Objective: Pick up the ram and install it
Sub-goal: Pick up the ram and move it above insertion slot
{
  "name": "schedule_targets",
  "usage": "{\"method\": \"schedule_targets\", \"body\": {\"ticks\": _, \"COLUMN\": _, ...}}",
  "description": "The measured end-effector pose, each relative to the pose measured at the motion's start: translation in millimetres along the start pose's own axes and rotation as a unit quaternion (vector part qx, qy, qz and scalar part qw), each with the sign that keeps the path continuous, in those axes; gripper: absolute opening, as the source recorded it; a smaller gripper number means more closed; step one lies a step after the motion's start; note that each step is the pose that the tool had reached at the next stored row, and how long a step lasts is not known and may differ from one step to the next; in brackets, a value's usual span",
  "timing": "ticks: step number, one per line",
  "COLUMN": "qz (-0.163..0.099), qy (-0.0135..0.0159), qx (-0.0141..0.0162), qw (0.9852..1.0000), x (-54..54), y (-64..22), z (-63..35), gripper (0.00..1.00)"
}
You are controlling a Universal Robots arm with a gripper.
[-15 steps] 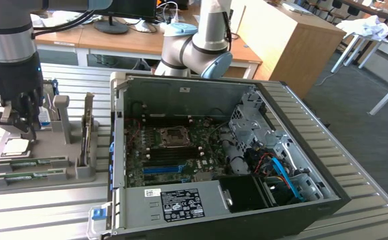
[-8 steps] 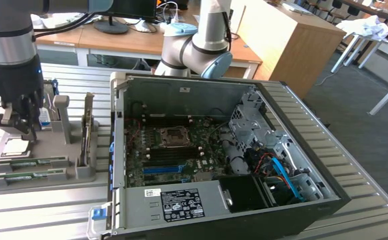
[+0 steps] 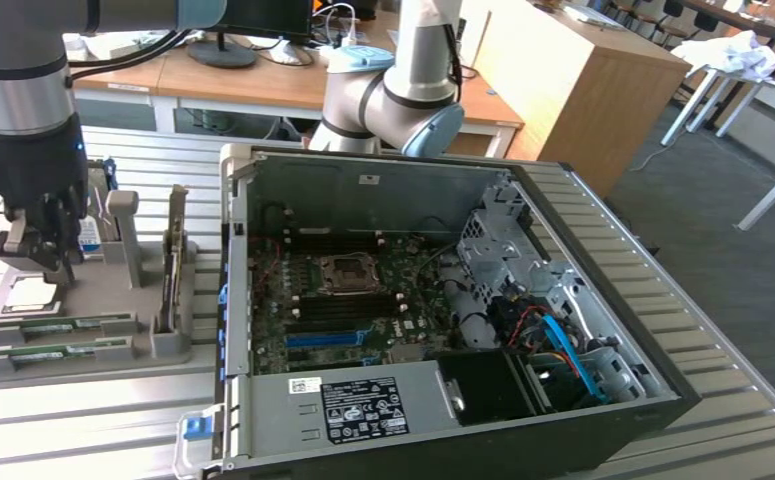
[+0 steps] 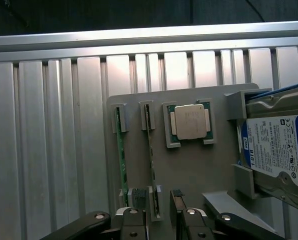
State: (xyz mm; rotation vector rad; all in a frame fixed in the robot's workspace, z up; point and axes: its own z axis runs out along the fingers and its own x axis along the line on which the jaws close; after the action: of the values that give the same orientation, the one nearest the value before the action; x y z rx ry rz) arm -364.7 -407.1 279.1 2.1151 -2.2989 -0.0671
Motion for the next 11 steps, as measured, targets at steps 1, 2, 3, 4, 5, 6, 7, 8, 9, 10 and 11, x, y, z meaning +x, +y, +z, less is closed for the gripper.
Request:
{"method": "schedule_targets", "body": {"ticks": 1, "qz": 0.0, "qy": 0.0, "qx": 0.0, "qw": 1.0, "x": 0.0, "y": 0.0, "z": 0.0, "gripper": 0.33}}
{"method": "schedule_targets", "body": {"ticks": 2, "qz": 0.0, "qy": 0.0, "qx": 0.0, "qw": 1.0, "x": 0.0, "y": 0.0, "z": 0.0, "gripper": 0.33}}
{"method": "schedule_targets", "body": {"ticks": 3, "qz": 0.0, "qy": 0.0, "qx": 0.0, "qw": 1.0, "x": 0.0, "y": 0.0, "z": 0.1, "gripper": 0.33}}
{"method": "schedule_targets", "body": {"ticks": 4, "qz": 0.0, "qy": -0.0001, "qx": 0.0001, "qw": 1.0, "x": 0.0, "y": 0.0, "z": 0.2, "gripper": 0.33}}
{"method": "schedule_targets", "body": {"ticks": 5, "qz": 0.0, "qy": -0.0001, "qx": 0.0001, "qw": 1.0, "x": 0.0, "y": 0.0, "z": 0.2, "gripper": 0.33}}
{"method": "schedule_targets", "body": {"ticks": 6, "qz": 0.0, "qy": -0.0001, "qx": 0.0002, "qw": 1.0, "x": 0.2, "y": 0.0, "z": 0.3, "gripper": 0.33}}
{"method": "schedule_targets", "body": {"ticks": 7, "qz": 0.0, "qy": -0.0002, "qx": 0.0003, "qw": 1.0, "x": 0.8, "y": 0.0, "z": 0.4, "gripper": 0.33}}
{"method": "schedule_targets", "body": {"ticks": 8, "qz": 0.0, "qy": -0.0001, "qx": 0.0002, "qw": 1.0, "x": 1.6, "y": 0.0, "z": 0.2, "gripper": 0.33}}
{"method": "schedule_targets", "body": {"ticks": 9, "qz": 0.0, "qy": -0.0001, "qx": 0.0001, "qw": 1.0, "x": 2.4, "y": 0.0, "z": 0.1, "gripper": 0.33}}
{"method": "schedule_targets", "body": {"ticks": 10, "qz": 0.0, "qy": -0.0001, "qx": 0.0001, "qw": 1.0, "x": 3.1, "y": -0.1, "z": 0.2, "gripper": 0.33}}
{"method": "schedule_targets", "body": {"ticks": 11, "qz": 0.0, "qy": -0.0001, "qx": 0.0001, "qw": 1.0, "x": 4.0, "y": -0.1, "z": 0.1, "gripper": 0.33}}
